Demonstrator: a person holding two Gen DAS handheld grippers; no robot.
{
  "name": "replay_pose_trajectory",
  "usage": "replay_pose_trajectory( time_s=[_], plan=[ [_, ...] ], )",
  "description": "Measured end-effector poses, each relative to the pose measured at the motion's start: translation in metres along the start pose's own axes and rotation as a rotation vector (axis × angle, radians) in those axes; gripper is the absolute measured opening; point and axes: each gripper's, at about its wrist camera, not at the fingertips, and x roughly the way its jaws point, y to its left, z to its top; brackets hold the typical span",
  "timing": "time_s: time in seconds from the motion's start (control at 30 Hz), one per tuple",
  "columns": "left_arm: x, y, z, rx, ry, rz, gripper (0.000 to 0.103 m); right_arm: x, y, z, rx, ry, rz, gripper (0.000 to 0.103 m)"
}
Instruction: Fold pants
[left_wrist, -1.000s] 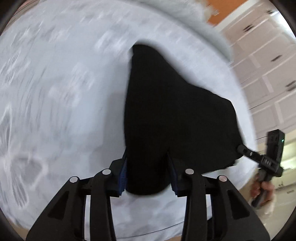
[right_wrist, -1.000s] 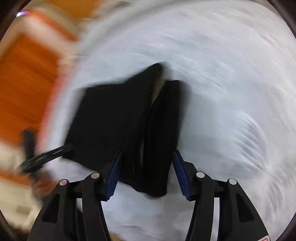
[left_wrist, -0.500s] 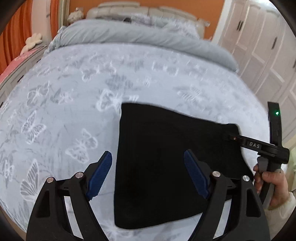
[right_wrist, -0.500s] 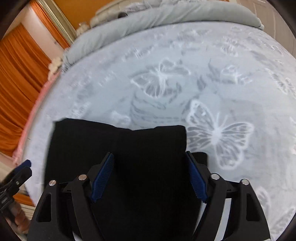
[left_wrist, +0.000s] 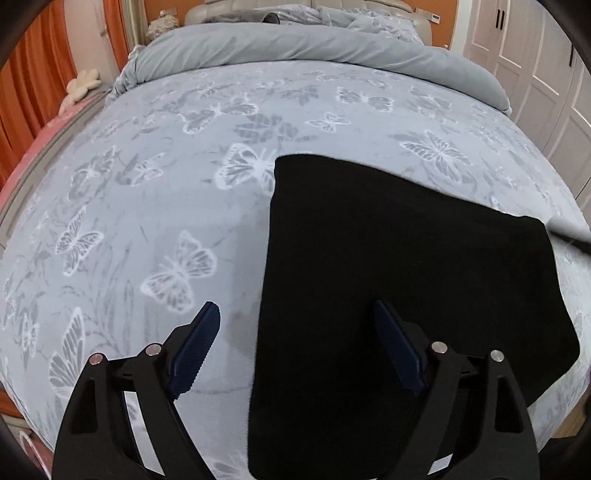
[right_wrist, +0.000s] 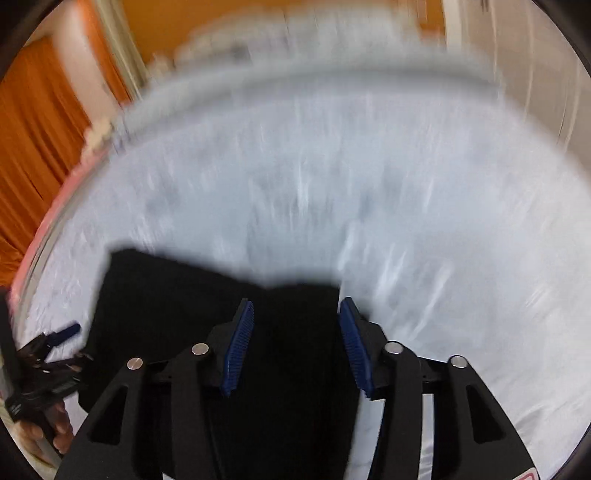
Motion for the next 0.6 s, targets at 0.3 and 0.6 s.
replay_pose_trajectory(
  time_s=[0.3,0.6],
  plan=[
    [0.001,-0.001,-0.001,0.021,0.001,0.028,0.085,0.055,0.031,-0.043,-0.147,0.317,0.044,0.043],
    [0.000,0.019,-0.005,0.003,0.019,-0.016,0.089,0.039,0.041,-0.051,-0.245,0.350,0.070,0.047]
  ],
)
